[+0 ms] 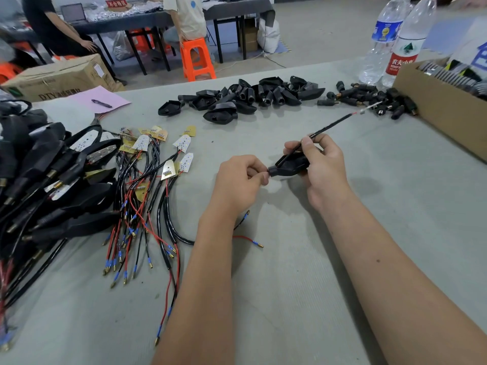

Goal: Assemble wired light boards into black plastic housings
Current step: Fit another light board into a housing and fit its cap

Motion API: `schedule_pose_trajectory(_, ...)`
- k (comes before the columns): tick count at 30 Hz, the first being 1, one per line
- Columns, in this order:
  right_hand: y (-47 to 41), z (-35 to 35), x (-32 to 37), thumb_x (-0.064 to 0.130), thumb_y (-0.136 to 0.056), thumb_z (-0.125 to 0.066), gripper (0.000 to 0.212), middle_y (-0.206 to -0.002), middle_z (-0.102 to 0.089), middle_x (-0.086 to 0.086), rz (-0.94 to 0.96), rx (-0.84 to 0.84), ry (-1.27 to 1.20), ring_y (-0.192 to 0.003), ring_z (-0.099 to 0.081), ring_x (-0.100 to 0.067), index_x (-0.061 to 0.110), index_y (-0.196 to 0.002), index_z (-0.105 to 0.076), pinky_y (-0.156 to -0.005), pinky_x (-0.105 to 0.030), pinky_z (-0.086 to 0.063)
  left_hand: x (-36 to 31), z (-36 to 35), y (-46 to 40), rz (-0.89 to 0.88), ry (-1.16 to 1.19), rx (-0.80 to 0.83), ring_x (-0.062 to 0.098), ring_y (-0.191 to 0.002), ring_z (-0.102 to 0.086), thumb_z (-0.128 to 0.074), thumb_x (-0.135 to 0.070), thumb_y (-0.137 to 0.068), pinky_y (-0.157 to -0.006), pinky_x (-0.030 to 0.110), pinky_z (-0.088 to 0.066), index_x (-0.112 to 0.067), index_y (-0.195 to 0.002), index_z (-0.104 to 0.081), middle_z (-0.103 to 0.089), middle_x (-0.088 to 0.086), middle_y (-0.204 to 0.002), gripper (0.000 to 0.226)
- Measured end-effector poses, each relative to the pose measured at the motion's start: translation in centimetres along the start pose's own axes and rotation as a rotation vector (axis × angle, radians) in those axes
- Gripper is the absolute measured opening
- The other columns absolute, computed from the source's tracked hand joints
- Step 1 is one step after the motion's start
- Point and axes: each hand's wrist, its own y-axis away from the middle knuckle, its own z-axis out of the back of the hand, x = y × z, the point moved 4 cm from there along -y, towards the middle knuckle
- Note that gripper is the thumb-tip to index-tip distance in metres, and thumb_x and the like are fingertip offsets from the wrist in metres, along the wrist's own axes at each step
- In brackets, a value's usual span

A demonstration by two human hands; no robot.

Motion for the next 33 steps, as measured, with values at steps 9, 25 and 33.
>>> schedule_pose_trajectory(9,-0.1,0.4,-0.3,0.015,-0.107,-0.054,0.017,-0.087,-0.078,-0.005,-0.039,-0.044,-0.039,-0.077,-0.071,-0.025,0.011,-0.090,-0.057,-0.077,-0.039,-0.058,0.0,0.5,0.0,-0.017,0.044,0.025,0.006,-0.059,-0.052,-0.069,-0.007,-0.089,-0.056,0.020,-0.039,-0.022,-0.076,-0.068,-0.073,-0.003,-0.070,0.019)
schedule_pose_trajectory(25,-1.1,2.2,0.2,0.013,-0.100,-0.067,0.014,-0.084,-0.068,0.005,-0.074,-0.172,-0.139,-0.071,-0.056,-0.009,0.012,-0.094,-0.080,-0.074,-0.023,-0.054,1.0,1.3,0.4,0.025,-0.050,-0.036,0.001,-0.057,-0.052,-0.086,-0.017,-0.078,-0.067,0.023,-0.050,-0.019,-0.098,-0.069,-0.069,-0.011,-0.072,0.027)
schedule_pose_trajectory(33,-1.0,2.0,0.1,0.009,-0.081,-0.086,0.061,-0.075,-0.075,0.001,0.005,-0.158,0.099,-0.070,-0.068,-0.012,0.015,-0.126,-0.045,-0.080,-0.031,-0.061,0.3,0.7,0.2,-0.056,-0.050,-0.109,0.001,-0.059,-0.054,-0.084,-0.022,-0.078,-0.064,0.028,-0.047,-0.025,-0.082,-0.074,-0.066,-0.013,-0.069,0.011)
